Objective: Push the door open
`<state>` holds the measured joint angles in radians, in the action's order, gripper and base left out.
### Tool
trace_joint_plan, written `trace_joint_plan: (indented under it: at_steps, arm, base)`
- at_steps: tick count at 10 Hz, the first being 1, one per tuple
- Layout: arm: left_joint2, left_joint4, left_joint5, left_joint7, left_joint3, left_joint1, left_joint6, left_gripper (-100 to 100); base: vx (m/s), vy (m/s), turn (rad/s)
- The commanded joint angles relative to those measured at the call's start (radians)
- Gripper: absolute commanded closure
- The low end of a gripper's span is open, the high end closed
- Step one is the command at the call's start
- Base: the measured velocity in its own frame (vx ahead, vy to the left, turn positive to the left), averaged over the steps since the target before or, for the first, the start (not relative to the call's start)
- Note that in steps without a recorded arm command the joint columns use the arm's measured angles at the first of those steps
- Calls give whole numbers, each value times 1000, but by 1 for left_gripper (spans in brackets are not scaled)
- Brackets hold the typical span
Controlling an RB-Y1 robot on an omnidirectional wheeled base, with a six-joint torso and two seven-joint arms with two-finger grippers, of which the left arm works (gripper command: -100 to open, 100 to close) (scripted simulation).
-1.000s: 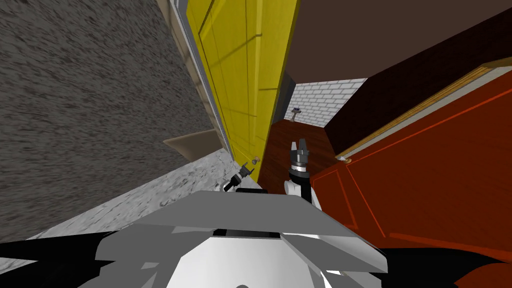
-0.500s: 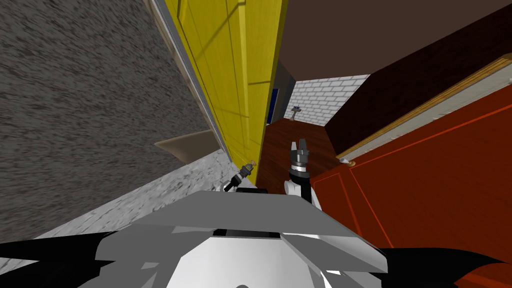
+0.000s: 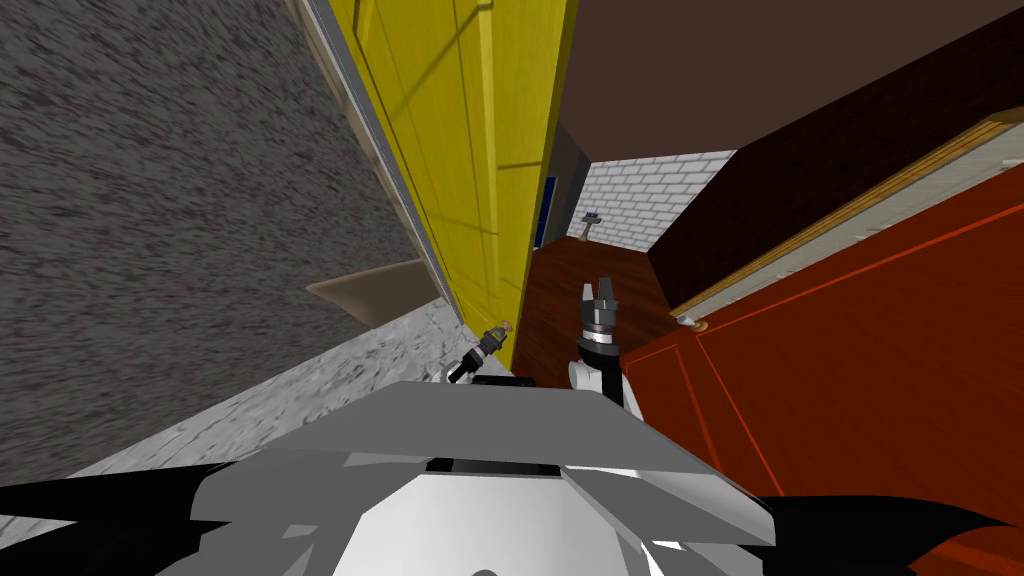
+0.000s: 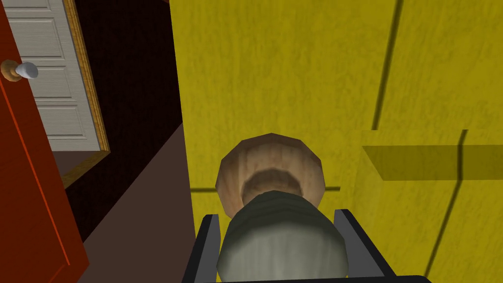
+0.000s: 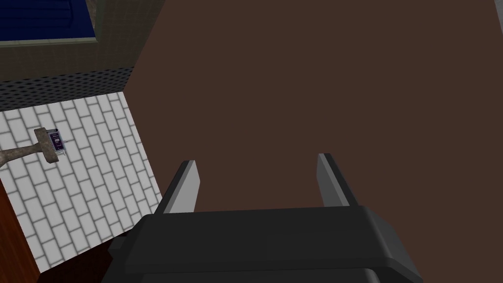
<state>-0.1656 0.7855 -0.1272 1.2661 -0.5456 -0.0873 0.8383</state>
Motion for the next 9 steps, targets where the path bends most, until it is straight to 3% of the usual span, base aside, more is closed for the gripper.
trace_joint_plan:
  at_steps: [1, 9]
  arm:
    - [1, 0, 9, -38, 3, 1, 0, 100]
    - [5, 2, 53, -214, 16, 4, 0, 100]
  base:
    - [19, -15, -37]
    - [19, -18, -23]
